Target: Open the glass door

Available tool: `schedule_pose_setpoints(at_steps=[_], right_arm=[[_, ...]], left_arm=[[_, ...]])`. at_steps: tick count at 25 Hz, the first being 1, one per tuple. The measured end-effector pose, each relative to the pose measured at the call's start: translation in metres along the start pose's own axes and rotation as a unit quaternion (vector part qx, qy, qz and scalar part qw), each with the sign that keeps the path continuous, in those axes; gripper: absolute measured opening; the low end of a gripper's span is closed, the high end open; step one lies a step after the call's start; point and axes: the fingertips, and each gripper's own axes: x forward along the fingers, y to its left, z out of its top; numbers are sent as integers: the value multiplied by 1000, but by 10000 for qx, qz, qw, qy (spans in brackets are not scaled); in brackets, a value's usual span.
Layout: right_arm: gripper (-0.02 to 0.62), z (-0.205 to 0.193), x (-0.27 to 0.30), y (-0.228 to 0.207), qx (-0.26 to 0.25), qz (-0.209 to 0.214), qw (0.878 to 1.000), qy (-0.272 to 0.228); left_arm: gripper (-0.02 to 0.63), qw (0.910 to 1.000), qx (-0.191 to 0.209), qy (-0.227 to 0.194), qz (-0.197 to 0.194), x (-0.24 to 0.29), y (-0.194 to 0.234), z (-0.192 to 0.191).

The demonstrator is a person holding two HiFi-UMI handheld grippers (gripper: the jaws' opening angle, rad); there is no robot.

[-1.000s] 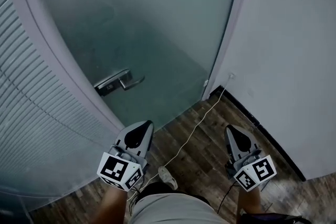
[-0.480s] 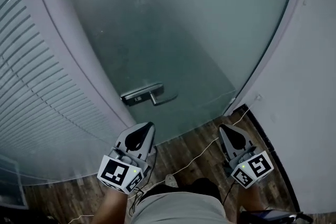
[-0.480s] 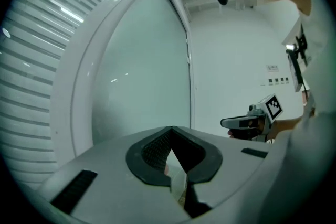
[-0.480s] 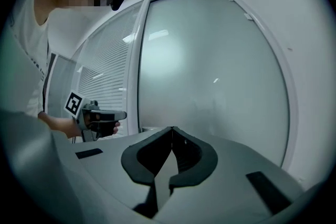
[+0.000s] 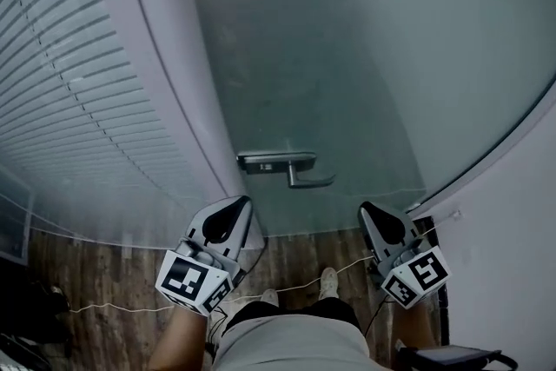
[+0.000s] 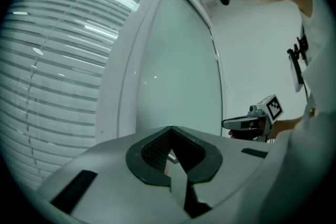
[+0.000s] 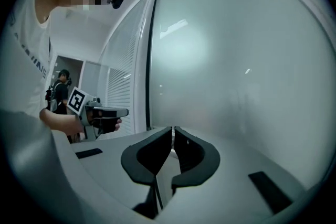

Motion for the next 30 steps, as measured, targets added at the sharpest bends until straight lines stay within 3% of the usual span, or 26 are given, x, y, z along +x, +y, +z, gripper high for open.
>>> schedule_pose_setpoints(at_steps=[6, 11, 15, 21, 30], right_arm=[[2, 10, 22, -42, -22, 720, 9974, 99], [8, 13, 30, -59, 84, 1518, 9881, 251], [23, 4, 38, -60, 2, 1928, 9804, 414], [94, -23, 60, -42, -238, 2176, 9708, 983], [181, -84, 86, -38, -1079, 1997, 9524, 2033]], left_arm=[[0, 9978, -44, 19, 665, 26, -12, 13], [0, 9920, -113, 34, 1259, 37, -29, 25], [0, 9890, -129, 129, 1468, 40, -36, 21], [0, 9876, -184, 159, 1549, 35, -21, 15], [0, 9901, -328, 316, 1325, 40, 1, -16]])
